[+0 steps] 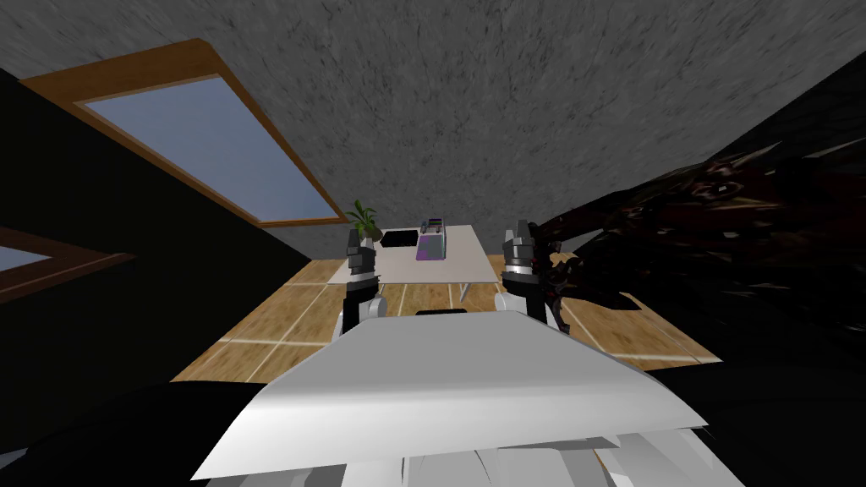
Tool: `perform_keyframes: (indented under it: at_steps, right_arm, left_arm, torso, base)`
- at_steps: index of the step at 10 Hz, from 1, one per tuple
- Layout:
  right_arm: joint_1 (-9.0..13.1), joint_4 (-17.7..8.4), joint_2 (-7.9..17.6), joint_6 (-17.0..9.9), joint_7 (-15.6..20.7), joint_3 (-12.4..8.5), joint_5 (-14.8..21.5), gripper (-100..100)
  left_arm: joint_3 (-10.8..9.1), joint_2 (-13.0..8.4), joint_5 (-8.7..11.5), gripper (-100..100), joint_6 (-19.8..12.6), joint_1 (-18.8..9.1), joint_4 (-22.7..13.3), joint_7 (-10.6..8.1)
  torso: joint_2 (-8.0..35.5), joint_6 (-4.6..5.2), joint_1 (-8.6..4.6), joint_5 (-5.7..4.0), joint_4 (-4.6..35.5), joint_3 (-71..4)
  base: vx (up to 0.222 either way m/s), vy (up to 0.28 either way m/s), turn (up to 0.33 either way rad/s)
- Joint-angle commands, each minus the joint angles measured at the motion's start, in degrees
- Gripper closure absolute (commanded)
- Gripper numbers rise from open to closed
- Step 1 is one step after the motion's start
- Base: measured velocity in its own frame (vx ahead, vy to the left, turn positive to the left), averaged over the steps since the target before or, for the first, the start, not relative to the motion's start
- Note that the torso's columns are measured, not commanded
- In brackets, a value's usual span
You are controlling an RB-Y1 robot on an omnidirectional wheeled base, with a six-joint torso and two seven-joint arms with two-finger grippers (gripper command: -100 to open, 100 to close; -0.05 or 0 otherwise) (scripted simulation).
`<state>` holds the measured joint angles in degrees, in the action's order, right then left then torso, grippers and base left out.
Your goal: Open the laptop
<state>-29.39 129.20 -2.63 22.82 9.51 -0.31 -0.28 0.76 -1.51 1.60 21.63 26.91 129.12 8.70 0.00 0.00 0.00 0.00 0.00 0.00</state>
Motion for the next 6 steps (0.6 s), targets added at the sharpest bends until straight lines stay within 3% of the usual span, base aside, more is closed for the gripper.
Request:
perform_keyframes:
  at_steps: [1,6]
  right_arm:
    - [0.0,0.0,0.0,0.0,0.0,0.0,0.0,0]
    - [0.0,0.0,0.0,0.0,0.0,0.0,0.0,0]
  left_arm:
    - [0.0,0.0,0.0,0,0.0,0.0,0.0,0.0]
    - [0.0,0.0,0.0,0,0.0,0.0,0.0,0.0]
  torso:
    - [2.3,0.0,0.0,0.0,2.3,-4.7]
    - [22.7,0.0,0.0,0.0,22.7,-45.4]
  base:
    - [0.0,0.0,0.0]
    - [0.0,0.0,0.0]
